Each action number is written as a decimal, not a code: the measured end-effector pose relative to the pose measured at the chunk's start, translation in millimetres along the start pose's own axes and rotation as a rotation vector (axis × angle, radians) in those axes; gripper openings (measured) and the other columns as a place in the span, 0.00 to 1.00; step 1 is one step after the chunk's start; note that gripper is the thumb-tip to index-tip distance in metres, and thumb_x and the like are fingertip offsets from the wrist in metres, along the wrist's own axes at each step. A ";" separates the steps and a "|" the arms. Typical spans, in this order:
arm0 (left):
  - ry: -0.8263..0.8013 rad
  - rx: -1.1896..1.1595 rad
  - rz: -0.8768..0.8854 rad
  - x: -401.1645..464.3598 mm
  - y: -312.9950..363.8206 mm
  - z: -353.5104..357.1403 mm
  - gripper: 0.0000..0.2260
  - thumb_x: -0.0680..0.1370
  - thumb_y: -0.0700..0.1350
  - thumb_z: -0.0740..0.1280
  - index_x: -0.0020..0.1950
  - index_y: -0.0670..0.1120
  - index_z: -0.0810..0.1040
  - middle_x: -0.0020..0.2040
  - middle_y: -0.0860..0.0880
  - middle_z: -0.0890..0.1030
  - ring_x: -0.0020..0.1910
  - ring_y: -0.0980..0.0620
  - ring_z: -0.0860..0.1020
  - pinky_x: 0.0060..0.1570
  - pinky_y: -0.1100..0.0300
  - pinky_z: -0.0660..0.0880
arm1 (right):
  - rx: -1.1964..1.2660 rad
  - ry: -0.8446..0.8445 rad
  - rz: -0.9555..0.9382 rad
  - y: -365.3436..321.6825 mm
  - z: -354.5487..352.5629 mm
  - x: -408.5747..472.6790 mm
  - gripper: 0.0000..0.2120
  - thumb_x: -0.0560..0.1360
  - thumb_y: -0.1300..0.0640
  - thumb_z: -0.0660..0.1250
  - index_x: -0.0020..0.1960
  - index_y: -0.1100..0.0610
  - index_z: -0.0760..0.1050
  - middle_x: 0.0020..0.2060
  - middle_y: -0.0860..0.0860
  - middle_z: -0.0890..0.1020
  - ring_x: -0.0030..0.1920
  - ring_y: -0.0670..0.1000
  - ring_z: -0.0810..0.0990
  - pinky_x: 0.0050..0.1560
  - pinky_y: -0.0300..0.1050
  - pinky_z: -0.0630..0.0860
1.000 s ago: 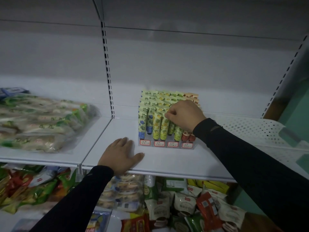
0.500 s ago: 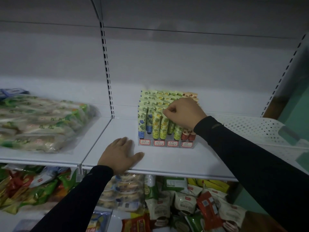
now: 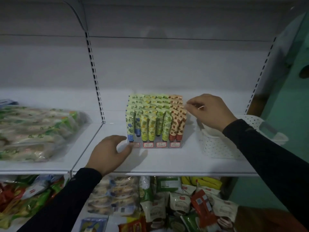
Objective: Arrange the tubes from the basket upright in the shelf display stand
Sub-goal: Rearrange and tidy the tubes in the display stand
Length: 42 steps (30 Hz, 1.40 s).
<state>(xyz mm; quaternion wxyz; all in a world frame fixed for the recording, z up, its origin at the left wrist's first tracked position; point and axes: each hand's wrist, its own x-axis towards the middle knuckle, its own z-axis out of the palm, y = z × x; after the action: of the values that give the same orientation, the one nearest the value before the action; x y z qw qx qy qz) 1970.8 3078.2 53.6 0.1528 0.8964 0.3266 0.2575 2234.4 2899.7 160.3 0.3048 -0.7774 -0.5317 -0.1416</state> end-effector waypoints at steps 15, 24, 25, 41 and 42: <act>-0.258 0.098 0.523 86.1 229.0 12.5 0.25 0.80 0.61 0.60 0.73 0.50 0.70 0.70 0.51 0.75 0.65 0.51 0.74 0.61 0.60 0.67 | -0.158 -0.368 0.259 126.6 -71.3 -44.8 0.20 0.75 0.41 0.67 0.62 0.51 0.79 0.59 0.48 0.81 0.55 0.47 0.79 0.56 0.41 0.74; -0.757 0.363 0.496 160.6 279.4 128.8 0.37 0.76 0.67 0.62 0.79 0.51 0.59 0.77 0.51 0.65 0.73 0.50 0.66 0.69 0.56 0.63 | -0.157 -0.802 0.264 193.9 -55.9 -11.9 0.21 0.70 0.39 0.72 0.61 0.43 0.77 0.54 0.39 0.78 0.55 0.43 0.75 0.53 0.34 0.71; -0.804 0.385 0.488 163.9 281.1 138.5 0.38 0.75 0.67 0.63 0.79 0.50 0.58 0.77 0.51 0.64 0.74 0.50 0.65 0.69 0.57 0.63 | -0.167 -0.859 0.249 198.9 -51.7 -9.2 0.21 0.70 0.38 0.72 0.60 0.43 0.77 0.54 0.39 0.78 0.55 0.43 0.75 0.54 0.35 0.71; -0.984 0.546 0.533 184.3 285.9 175.8 0.20 0.73 0.43 0.70 0.65 0.40 0.77 0.56 0.43 0.82 0.50 0.46 0.81 0.41 0.57 0.76 | -0.084 -1.129 0.126 212.4 -21.6 0.7 0.08 0.75 0.56 0.68 0.53 0.48 0.81 0.39 0.40 0.79 0.41 0.43 0.78 0.49 0.38 0.76; -0.996 0.532 0.523 185.7 286.2 174.2 0.19 0.74 0.42 0.68 0.64 0.41 0.77 0.56 0.44 0.82 0.50 0.46 0.81 0.43 0.56 0.78 | -0.030 -1.174 0.138 212.1 -21.3 1.1 0.06 0.76 0.55 0.68 0.51 0.47 0.81 0.42 0.41 0.81 0.44 0.44 0.80 0.52 0.41 0.77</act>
<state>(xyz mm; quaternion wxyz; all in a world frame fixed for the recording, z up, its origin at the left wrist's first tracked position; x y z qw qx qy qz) 2335.2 2971.4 104.4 -0.0101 0.9667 0.0386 -0.2528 2430.7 2834.4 108.8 -0.0432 -0.7626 -0.5577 0.3249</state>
